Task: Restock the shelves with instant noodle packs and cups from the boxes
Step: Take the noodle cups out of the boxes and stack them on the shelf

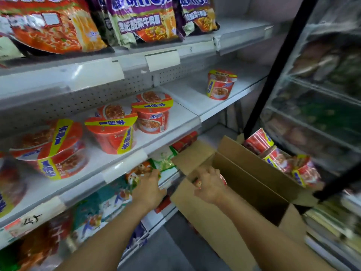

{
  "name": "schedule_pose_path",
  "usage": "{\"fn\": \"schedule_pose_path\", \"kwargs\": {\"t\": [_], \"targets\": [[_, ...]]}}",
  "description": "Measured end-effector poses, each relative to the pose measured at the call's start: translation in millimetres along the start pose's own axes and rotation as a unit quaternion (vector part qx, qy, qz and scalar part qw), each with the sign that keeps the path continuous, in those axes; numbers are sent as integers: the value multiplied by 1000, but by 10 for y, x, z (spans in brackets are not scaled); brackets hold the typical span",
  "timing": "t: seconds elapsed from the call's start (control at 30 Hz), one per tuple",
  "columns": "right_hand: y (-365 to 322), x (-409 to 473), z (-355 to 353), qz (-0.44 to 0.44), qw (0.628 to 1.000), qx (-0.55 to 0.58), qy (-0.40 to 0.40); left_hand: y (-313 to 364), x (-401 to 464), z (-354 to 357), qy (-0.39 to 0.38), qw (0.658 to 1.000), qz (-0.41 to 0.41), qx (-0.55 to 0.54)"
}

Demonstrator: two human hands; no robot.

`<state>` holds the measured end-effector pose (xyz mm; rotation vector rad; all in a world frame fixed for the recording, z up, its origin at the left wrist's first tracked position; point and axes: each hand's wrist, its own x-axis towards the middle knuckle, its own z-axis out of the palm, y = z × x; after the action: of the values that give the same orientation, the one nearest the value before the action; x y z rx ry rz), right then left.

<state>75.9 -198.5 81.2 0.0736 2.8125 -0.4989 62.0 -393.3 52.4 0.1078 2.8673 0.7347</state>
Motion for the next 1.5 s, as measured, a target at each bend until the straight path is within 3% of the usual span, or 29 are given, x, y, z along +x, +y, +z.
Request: {"fn": "schedule_pose_path", "kwargs": {"t": [0.27,0.63,0.8,0.97,1.27,1.43,1.5], "targets": [[1022,187,115,113,992,47,-24,640,474,704,-106,994,24,12],[2256,959,269,136,981,63,-125,1293,1310,1652,-180,983,-13,38],[2569,1277,475,140,976,89,-144,1285,1633,2094,-161,985,-24,50],[2781,1579,741,133,970,111,-170,1219,1942,2504,-206,977,-40,21],[3148,2257,1485,191,951,213,-118,1154,2719,3240,-232,970,-63,31],[3339,2655,1913,263,911,311,-67,1055,3174,3696,-259,961,-95,20],[3394,2824,2070,313,877,361,-54,975,3353,3885,-260,960,-105,10]]}}
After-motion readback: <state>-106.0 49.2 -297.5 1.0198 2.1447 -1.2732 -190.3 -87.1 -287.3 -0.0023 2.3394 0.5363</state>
